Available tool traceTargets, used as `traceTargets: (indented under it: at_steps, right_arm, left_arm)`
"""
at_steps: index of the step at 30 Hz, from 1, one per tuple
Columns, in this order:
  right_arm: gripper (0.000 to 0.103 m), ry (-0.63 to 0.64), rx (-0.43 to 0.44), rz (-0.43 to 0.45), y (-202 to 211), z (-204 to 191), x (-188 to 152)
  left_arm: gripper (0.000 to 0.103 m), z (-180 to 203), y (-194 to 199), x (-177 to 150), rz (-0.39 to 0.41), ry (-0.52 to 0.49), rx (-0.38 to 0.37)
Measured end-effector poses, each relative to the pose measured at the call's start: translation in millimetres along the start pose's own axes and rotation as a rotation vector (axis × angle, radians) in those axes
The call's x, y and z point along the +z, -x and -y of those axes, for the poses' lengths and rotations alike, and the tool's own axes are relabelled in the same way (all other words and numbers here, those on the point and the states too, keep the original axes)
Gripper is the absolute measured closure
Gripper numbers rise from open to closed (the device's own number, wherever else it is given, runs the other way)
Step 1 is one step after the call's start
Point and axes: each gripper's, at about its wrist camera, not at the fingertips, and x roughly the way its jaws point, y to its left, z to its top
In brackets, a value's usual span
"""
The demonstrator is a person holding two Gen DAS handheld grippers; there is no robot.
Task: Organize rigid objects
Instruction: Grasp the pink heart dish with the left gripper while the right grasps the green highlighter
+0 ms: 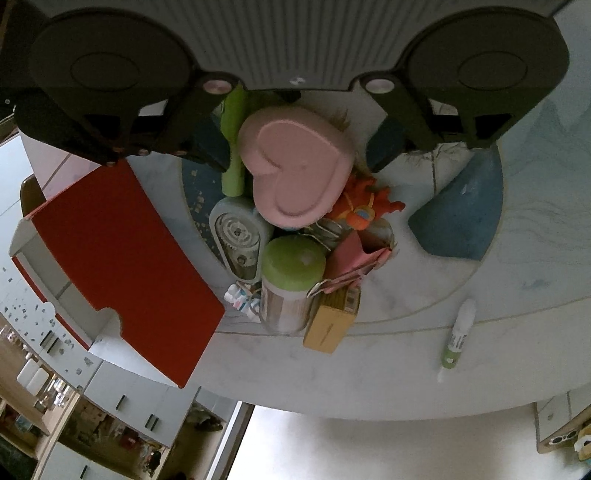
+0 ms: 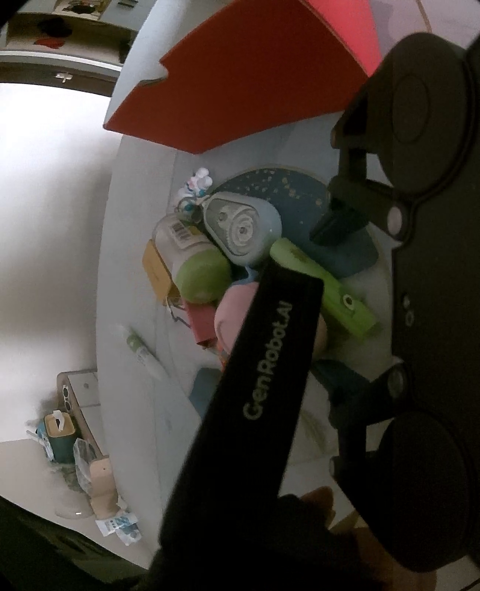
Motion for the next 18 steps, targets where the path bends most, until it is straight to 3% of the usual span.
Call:
traceTargets:
  at_steps: [3, 11, 14, 18]
  right_arm:
    - [0.039, 0.028, -0.010, 0.005, 1.0, -1.9, -2.1]
    - [0.044, 0.034, 0.005, 0.010, 5.3, -1.9, -4.3]
    - [0.050, 0.032, 0.004, 0.011, 7.2, -1.5, -4.9]
    - [0.072, 0.003, -0.011, 0.013, 10.2, 3.6, -4.3]
  left_arm:
    - [0.034, 0.0, 0.0, 1.6, -0.002, 0.007, -0.007]
    - [0.035, -5.2, 5.0, 4.2, 0.001, 0.028, -0.037]
    - [0.035, -8.8, 11.3, 4.2, 0.009, 0.040, -0.053]
    - [0.035, -13.2, 20.5, 3.6, 0.020, 0.053, -0.065]
